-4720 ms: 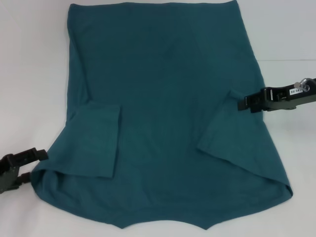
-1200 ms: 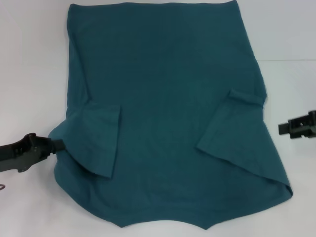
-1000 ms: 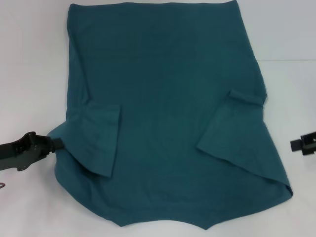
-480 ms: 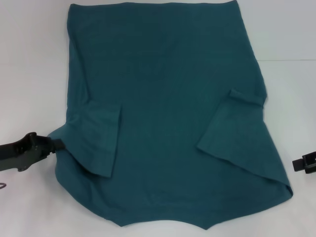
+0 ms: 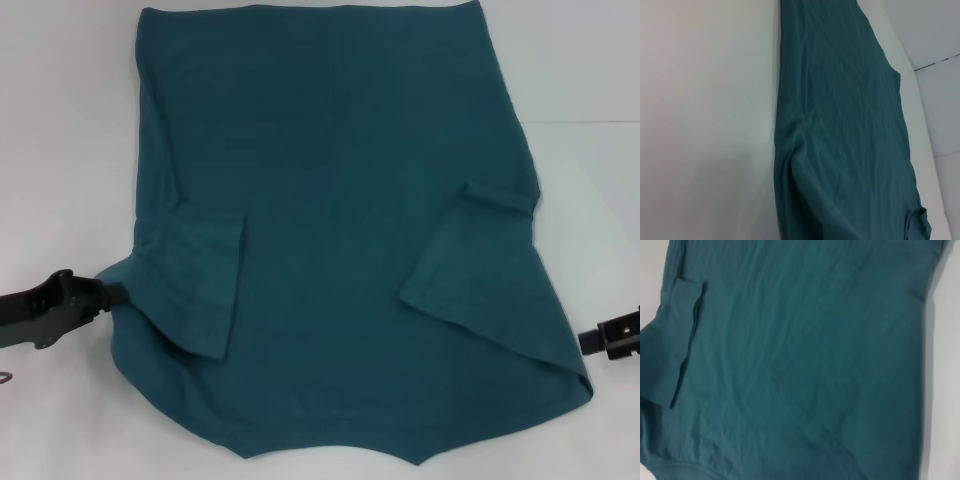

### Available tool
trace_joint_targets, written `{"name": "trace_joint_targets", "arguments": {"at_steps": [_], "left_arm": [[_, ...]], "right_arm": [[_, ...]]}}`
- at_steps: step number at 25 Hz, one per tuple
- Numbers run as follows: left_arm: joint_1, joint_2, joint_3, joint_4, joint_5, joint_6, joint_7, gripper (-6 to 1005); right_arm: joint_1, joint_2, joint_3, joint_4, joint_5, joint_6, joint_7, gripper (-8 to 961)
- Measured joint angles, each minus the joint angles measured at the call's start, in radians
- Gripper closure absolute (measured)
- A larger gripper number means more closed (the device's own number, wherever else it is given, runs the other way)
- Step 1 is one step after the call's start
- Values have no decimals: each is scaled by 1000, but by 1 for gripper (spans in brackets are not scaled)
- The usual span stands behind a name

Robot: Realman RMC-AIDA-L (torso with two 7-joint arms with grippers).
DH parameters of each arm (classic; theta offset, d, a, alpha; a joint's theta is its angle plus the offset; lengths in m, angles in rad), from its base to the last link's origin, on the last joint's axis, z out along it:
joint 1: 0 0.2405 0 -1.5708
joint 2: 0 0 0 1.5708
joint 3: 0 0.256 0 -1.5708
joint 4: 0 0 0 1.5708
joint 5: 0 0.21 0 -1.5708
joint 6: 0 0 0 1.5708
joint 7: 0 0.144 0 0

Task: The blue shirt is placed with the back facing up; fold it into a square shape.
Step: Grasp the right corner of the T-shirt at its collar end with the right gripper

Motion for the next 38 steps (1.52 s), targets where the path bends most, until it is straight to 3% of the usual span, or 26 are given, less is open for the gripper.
{"name": "trace_joint_targets", "arguments": {"at_steps": [6,17,38], "left_arm": [[0,-1,0,0,0,-1,0,961],[2,-3,0,-1,0,-8,1,962],[5,-4,-5,-2,0,-14,-1,962]], "right_arm": [[6,9,-12,1,-50,6,-1,375],[18,38,-36,2,-77,45,-8,372],[39,45,-97,2,-88,55,-6,372]]}}
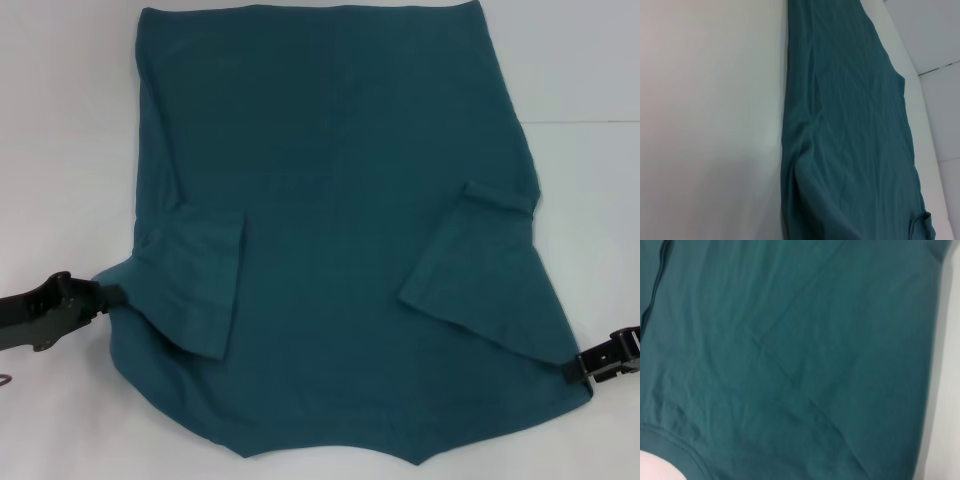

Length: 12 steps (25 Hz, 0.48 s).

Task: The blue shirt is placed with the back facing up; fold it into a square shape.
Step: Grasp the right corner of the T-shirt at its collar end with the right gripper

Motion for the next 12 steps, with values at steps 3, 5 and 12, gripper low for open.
{"name": "trace_joint_targets", "arguments": {"at_steps": [3,5,12], "left_arm": [[0,0,1,0,0,0,0,962],[0,0,2,0,0,0,0,962],[-2,1,-1,-12,0,0,1,961]], "right_arm": [[0,0,-12,0,-1,6,-1,372],[0,1,-16,0,-2,12,-1,373],[0,12,-30,0,-2,24,0,372]]}}
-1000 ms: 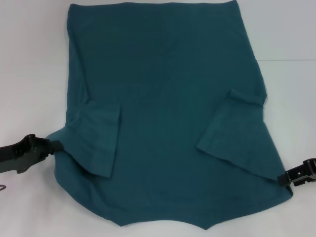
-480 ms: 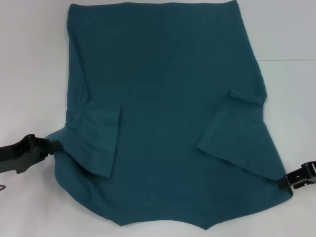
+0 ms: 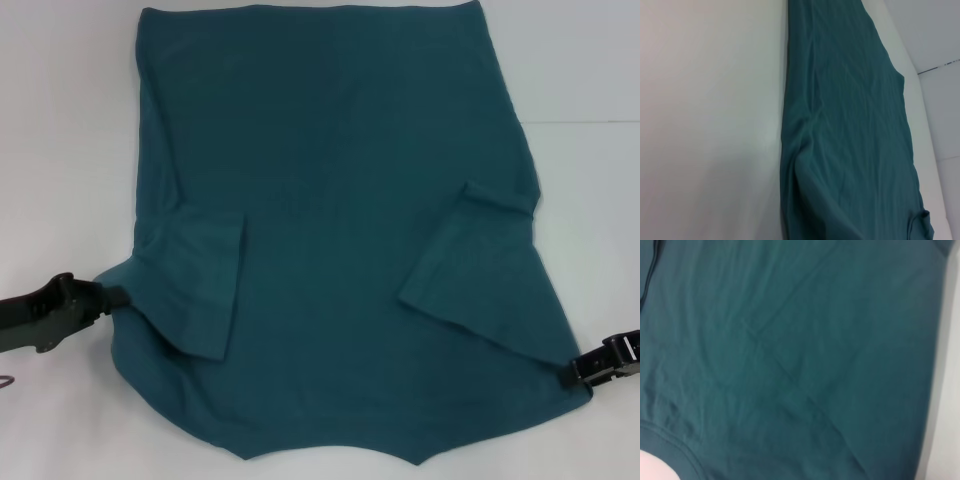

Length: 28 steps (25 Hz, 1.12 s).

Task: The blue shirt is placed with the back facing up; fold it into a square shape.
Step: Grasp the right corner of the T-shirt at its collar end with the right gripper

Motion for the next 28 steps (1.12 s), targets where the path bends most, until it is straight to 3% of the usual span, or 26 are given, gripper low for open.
{"name": "trace_joint_targets", "arguments": {"at_steps": [28], "left_arm": [[3,-1,-1,0,-6,-11,0,961]], "right_arm": [[62,27,-22,59,8,18,3,370]]}}
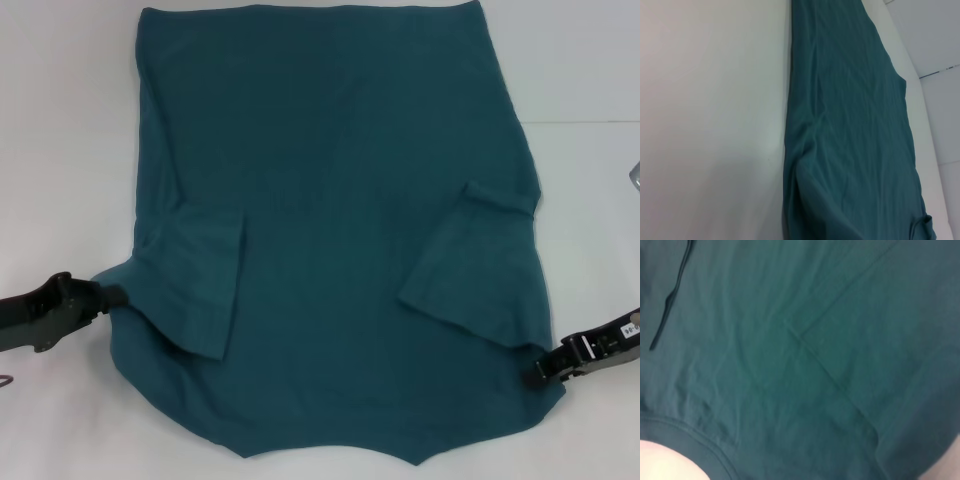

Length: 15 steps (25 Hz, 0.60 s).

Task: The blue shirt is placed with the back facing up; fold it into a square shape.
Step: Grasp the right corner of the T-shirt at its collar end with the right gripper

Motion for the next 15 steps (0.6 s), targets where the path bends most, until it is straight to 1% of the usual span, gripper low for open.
{"name": "trace_joint_targets", "arguments": {"at_steps": [3,6,12,15], "left_arm": [[0,0,0,0,-1,0,0,961],[0,0,1,0,-2,1,0,962],[0,0,3,0,0,10,0,962],[0,0,3,1,5,27,0,962]], "right_arm": [[-4,-1,1,-2,-1,-2,0,370],[-7,-4,2,-3,0,-2,2,576],[-10,-8,24,-3,0,-5,-1,781],[-16,-11,38,-10,0,-27,-7,852]]}}
